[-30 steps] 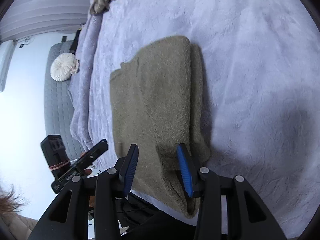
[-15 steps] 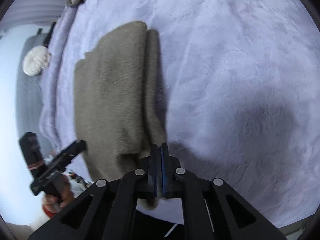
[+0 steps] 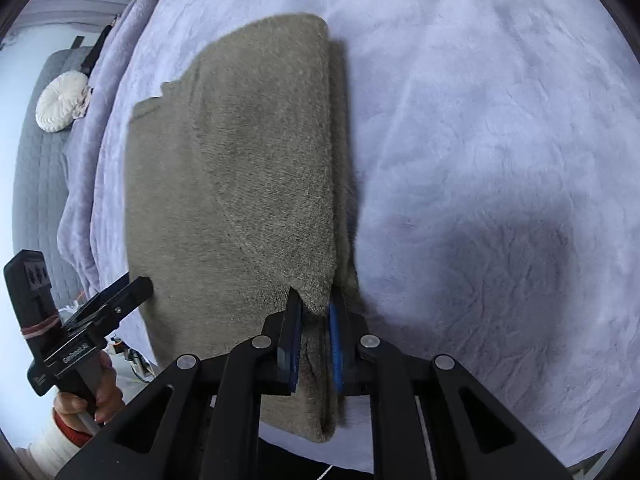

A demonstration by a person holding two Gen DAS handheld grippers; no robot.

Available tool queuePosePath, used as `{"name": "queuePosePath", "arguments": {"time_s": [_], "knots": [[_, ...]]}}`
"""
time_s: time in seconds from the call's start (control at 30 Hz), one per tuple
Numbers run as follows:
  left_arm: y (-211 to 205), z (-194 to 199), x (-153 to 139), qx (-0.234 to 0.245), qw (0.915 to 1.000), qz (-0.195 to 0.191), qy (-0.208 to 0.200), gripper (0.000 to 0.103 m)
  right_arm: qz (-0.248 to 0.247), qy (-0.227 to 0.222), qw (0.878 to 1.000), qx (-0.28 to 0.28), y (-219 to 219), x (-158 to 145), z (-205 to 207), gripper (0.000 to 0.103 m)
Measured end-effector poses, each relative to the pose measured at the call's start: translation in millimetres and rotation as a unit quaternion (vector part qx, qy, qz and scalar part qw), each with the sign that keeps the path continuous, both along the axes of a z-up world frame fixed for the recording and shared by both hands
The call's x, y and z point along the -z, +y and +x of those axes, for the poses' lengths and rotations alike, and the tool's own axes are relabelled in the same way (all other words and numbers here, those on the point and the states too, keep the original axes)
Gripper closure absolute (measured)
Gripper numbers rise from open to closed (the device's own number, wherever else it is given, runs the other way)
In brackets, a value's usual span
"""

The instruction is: Fold small clothes

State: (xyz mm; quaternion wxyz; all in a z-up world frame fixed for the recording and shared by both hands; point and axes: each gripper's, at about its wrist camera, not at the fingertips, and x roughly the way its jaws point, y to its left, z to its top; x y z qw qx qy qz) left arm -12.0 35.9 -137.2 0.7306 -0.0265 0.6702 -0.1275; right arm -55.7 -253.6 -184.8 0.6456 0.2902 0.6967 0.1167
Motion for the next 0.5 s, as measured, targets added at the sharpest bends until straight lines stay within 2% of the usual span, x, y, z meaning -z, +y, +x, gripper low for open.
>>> {"name": "queuePosePath", "arguments": {"time_s": [0.07,0.23,0.5], "knots": [[-4,-2,1,0.003,1.0000,0.004,0.001,0.013,0.017,0.007,1.000,0.024,-6,6,-3,0.090],[-7,-4,-1,0.010,0.9999,0.011,0.003,0.013,-0.010,-0.011,1.000,-0.005,1,-3,-4,0.089],[-11,-9,-4,0.010,0.9998,0.015,0.006,0.013,-0.018,-0.002,1.000,0.002,-5,-18,-11,0.089]]}}
